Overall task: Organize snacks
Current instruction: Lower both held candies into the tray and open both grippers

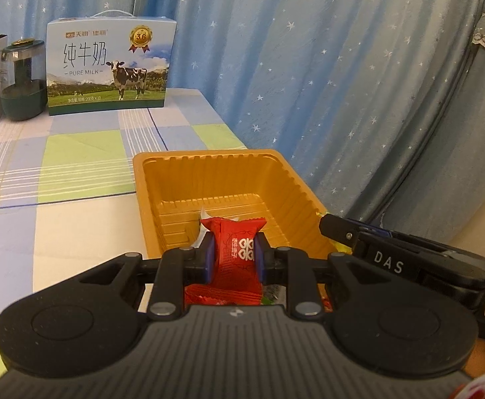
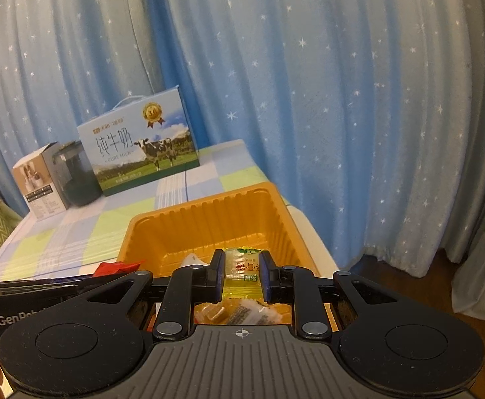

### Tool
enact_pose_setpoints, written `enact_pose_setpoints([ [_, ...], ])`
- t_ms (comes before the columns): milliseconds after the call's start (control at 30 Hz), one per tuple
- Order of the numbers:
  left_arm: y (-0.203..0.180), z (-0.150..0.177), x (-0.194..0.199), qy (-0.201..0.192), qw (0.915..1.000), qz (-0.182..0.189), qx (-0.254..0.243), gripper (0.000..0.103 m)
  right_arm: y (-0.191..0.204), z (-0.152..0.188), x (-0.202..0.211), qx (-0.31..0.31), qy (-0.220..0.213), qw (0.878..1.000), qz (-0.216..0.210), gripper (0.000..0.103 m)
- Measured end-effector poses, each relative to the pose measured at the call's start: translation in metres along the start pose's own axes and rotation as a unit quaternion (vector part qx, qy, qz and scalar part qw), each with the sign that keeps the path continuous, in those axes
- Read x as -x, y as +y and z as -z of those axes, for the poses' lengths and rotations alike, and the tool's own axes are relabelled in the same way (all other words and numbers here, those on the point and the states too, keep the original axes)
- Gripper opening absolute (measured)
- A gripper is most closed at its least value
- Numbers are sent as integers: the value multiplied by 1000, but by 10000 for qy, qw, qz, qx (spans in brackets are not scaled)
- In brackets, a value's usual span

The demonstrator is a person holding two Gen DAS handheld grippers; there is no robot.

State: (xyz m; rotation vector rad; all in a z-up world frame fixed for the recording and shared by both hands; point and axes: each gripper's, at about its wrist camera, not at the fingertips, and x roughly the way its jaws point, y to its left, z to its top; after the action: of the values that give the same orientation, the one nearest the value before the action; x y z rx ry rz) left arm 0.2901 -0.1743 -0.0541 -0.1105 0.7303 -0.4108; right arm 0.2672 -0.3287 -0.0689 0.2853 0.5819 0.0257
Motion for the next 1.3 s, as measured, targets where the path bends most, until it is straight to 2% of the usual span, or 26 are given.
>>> enact_pose_setpoints([
  [567,11,-7,-34,183,9998,-35,-32,22,-2,-5,-30,-75,216,9997,-32,22],
  [767,10,-10,-35,168,9999,-19,-14,22,-3,-5,-31,-119,216,9997,-21,22],
  [867,9,-12,-35,113,9999,-78,-38,28,-4,-5,-31,-123,223,9997,-24,22],
  [1300,23,-7,-18,80,9997,-161,-138,31,-5,-4,-32,-219,241,9994,-99,22],
])
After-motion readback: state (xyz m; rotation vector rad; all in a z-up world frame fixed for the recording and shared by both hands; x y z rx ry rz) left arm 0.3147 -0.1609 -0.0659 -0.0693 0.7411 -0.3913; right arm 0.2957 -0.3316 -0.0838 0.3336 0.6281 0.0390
